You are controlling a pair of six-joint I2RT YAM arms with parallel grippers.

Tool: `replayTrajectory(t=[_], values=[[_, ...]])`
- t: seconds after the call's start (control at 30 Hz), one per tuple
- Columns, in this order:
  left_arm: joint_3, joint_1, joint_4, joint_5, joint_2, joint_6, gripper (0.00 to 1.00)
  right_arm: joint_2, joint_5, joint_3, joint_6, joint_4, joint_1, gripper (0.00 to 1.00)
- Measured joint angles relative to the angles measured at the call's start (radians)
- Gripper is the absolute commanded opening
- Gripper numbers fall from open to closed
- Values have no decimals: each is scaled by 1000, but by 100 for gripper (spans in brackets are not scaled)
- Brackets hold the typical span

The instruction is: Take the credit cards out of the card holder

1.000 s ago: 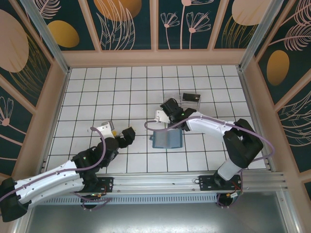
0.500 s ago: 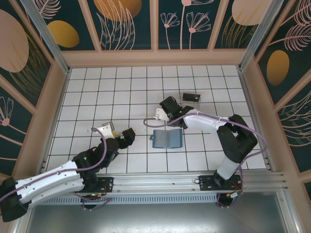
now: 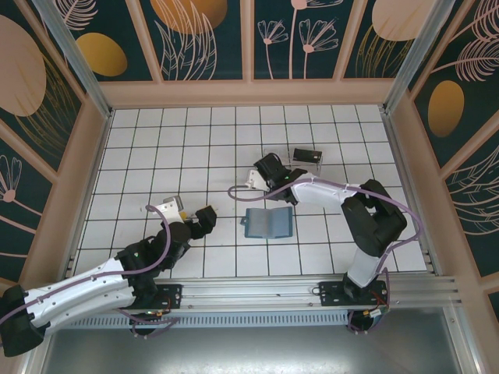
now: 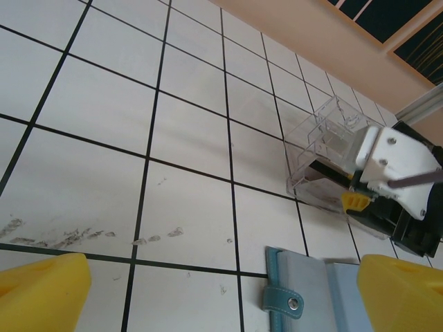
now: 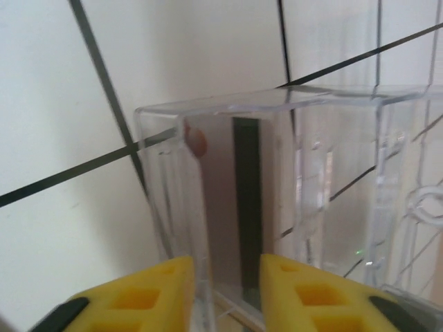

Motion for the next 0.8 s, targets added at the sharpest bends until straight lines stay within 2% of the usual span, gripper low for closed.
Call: replayTrajectory(t=[0.03,0.1,0.8], values=[[0,0,0,0,0,0,99,0,5,6,2,4,0,39],[-1,0,1,0,0,0,99,0,13,9,6,17,0,52],[-11,0,0,0,0,-2,99,47,113,7,27,108,-25,53]])
